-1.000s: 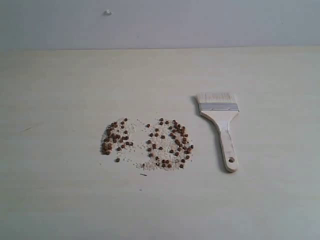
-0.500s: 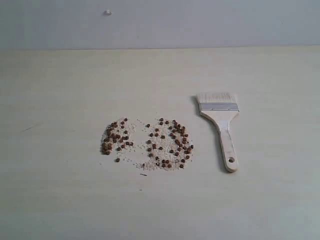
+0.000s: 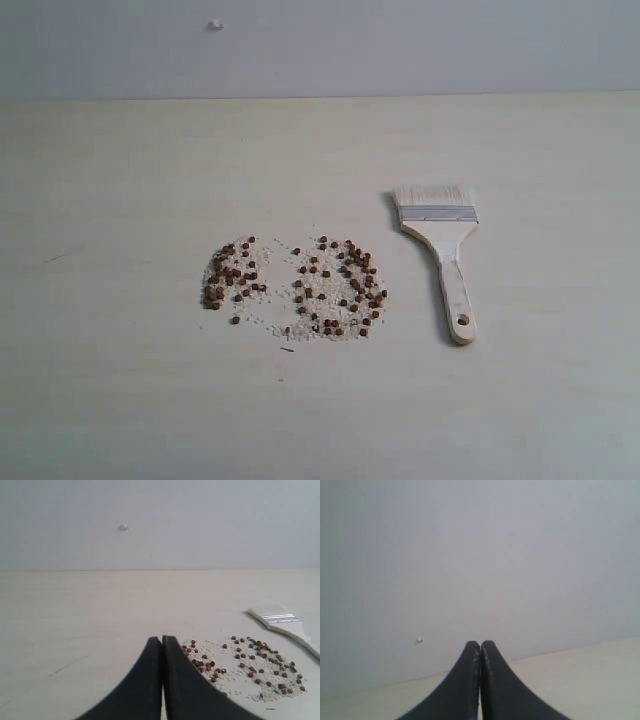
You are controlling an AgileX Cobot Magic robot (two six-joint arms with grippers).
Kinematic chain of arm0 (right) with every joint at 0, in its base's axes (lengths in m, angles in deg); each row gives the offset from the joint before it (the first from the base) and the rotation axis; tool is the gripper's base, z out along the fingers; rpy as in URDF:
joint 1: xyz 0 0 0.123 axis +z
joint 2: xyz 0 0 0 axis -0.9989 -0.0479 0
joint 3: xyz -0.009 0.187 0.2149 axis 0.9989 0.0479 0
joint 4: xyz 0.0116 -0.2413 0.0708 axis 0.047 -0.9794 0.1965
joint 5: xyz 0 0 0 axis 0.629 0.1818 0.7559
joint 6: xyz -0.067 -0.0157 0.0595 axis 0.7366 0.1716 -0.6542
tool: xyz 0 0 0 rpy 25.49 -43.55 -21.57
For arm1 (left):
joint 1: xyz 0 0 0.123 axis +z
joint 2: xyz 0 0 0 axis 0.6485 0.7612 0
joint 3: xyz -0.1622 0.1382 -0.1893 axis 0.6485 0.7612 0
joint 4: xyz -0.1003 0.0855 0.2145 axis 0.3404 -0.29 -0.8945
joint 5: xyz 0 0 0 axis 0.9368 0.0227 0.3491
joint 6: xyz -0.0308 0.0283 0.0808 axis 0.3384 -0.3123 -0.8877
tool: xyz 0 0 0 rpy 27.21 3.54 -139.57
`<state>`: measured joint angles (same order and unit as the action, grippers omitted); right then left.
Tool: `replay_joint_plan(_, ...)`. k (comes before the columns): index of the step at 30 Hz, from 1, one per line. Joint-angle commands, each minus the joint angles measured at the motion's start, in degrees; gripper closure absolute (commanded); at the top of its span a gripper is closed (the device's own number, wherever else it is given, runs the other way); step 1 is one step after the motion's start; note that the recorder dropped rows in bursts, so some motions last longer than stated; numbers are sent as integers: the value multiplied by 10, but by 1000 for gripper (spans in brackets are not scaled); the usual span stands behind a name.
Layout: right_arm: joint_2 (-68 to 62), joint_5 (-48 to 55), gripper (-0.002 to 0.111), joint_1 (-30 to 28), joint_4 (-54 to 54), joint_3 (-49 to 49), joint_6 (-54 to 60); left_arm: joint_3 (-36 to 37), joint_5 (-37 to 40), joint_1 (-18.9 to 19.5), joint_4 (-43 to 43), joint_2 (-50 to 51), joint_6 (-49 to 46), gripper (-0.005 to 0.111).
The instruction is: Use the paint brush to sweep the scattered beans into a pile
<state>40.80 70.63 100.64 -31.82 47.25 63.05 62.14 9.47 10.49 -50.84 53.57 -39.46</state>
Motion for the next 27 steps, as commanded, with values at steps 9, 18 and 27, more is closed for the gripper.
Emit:
replay_joint_plan(9, -427, 244, 108, 0, -6, -237, 6, 0, -1, 1, 3, -2, 4, 107)
replay_joint_plan(18, -854, 376, 108, 50, -23, -414, -12, 0, -1, 1, 3, -2, 4, 107)
replay_joint_plan(27, -960, 390, 70, 76, -47, -532, -26, 0, -1, 1, 3, -2, 4, 107)
